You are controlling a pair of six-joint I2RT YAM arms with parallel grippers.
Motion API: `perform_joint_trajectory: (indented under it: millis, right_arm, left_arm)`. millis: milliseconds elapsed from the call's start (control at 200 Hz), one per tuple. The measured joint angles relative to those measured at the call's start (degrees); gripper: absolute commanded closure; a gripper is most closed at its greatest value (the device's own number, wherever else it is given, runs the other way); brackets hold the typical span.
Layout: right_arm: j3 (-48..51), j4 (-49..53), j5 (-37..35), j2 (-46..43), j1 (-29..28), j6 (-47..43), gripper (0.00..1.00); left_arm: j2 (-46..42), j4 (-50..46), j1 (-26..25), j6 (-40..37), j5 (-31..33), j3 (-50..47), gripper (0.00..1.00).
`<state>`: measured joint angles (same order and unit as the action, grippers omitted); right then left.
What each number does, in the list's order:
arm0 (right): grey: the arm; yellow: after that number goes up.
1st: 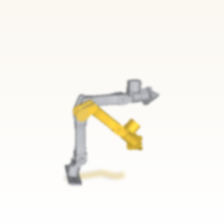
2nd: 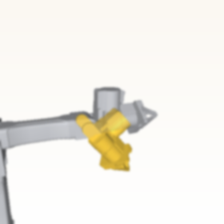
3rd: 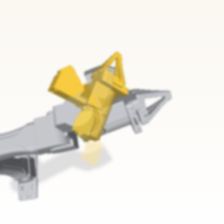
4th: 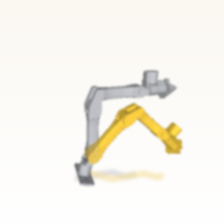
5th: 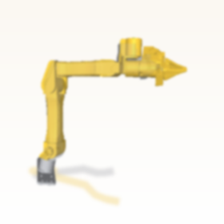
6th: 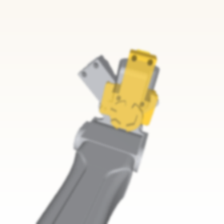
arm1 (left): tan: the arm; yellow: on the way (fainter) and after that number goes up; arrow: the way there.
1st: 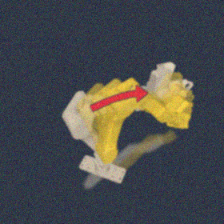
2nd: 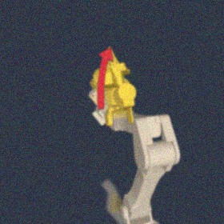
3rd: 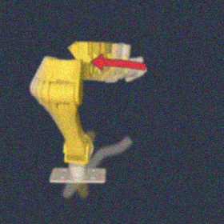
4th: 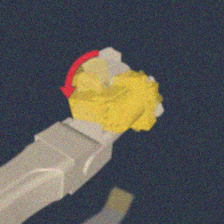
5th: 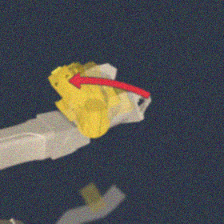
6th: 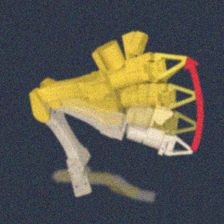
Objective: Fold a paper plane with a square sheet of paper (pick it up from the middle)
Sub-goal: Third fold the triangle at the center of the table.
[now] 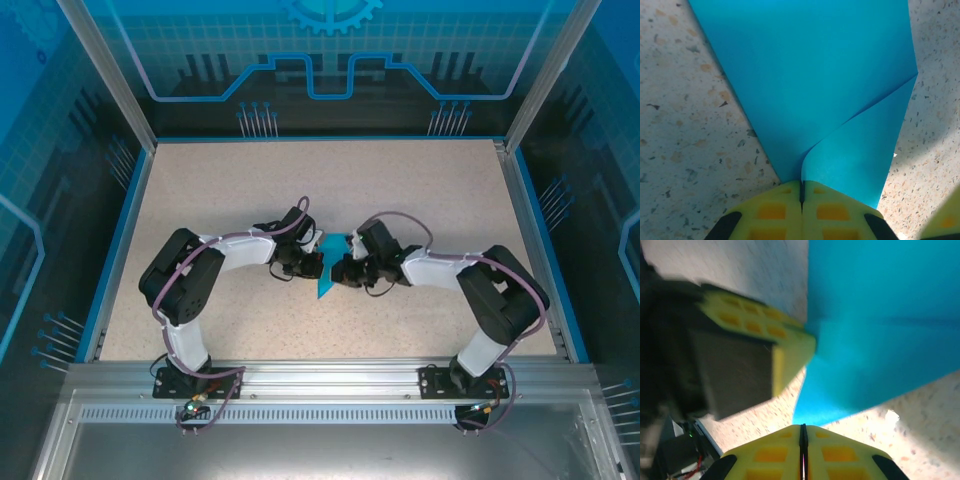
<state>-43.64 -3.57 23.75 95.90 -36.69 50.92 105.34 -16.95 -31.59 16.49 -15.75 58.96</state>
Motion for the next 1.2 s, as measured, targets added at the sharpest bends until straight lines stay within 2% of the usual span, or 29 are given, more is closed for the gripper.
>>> perform_joint_trajectory:
  millis: [185,610,910,1195]
  right_arm:
    - [0.81,-3.39,-0.87,2.67,-2.84,3.08,0.9]
    - [0.81,-7.43,-1.16,6.1,-3.06,4.59,0.9]
    - [0.66,-6.86,-1.44,5.77,-3.23,4.55,0.88]
    - [0.13,-6.86,-2.12,4.74,-5.79,4.85,0.89]
  left_arm:
    - [0.24,-0.44,0.0,-0.02,-0.02,0.37,0.96]
    - [0.44,-0.79,0.0,-0.11,-0.02,0.68,0.96]
    - [0.46,-0.79,0.0,-0.11,-0.02,0.68,0.96]
    - [0.48,-0.85,0.0,-0.11,-0.02,0.74,0.96]
